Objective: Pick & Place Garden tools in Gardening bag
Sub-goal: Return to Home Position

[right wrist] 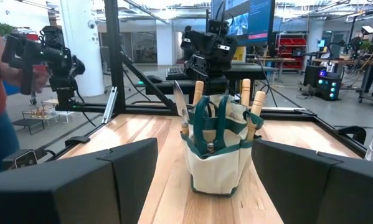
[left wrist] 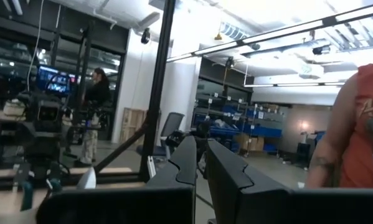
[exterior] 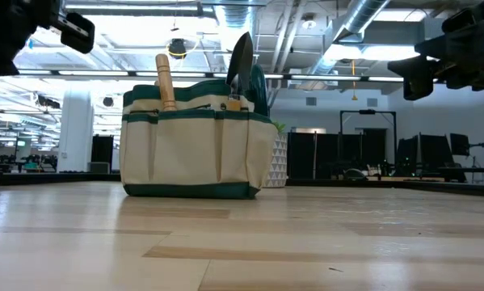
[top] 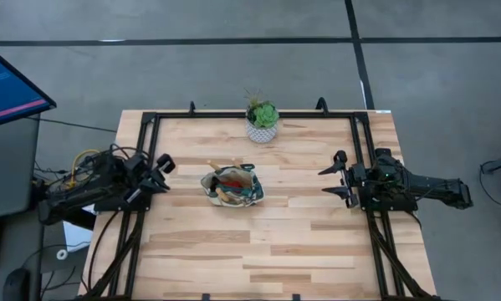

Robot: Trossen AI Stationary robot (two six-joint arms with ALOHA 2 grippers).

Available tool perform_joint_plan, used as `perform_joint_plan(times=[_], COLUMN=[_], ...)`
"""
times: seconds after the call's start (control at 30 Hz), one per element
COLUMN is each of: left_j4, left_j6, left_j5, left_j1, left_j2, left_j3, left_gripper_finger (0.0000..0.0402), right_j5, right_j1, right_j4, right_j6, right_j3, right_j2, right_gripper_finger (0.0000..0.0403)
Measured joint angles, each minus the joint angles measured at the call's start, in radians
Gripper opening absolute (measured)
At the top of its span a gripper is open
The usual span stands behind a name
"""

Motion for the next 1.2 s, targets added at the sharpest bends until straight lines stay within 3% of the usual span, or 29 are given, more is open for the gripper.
perform_joint_plan(times=[0.37,0.47,0.7,0.8,1.2], left_j4=[0.000,-0.030,-0.014,0.076,0.074], left_j6=[0.002,0.002,0.000,-0.018,-0.023], left_j5=[0.002,-0.053,-0.053,-0.027,-0.029], left_j1=[-0.001,-0.082,-0.180,-0.185,-0.226], left_j2=[0.129,0.087,-0.069,-0.068,-0.068], left_j3=[0.000,0.000,0.001,0.002,0.001], left_gripper_finger=[0.0005,0.0005,0.0005,0.0005,0.0005], right_j5=[0.000,0.000,0.000,0.000,0.000], right_j1=[0.000,0.000,0.000,0.000,0.000], right_j4=[0.000,0.000,0.000,0.000,0.000], right_j6=[0.000,0.000,0.000,0.000,0.000], right_j3=[0.000,0.000,0.000,0.000,0.000], right_j2=[0.000,0.000,0.001,0.001,0.000], right_gripper_finger=[0.0253,0.0253,0.0253,0.0253,0.0253])
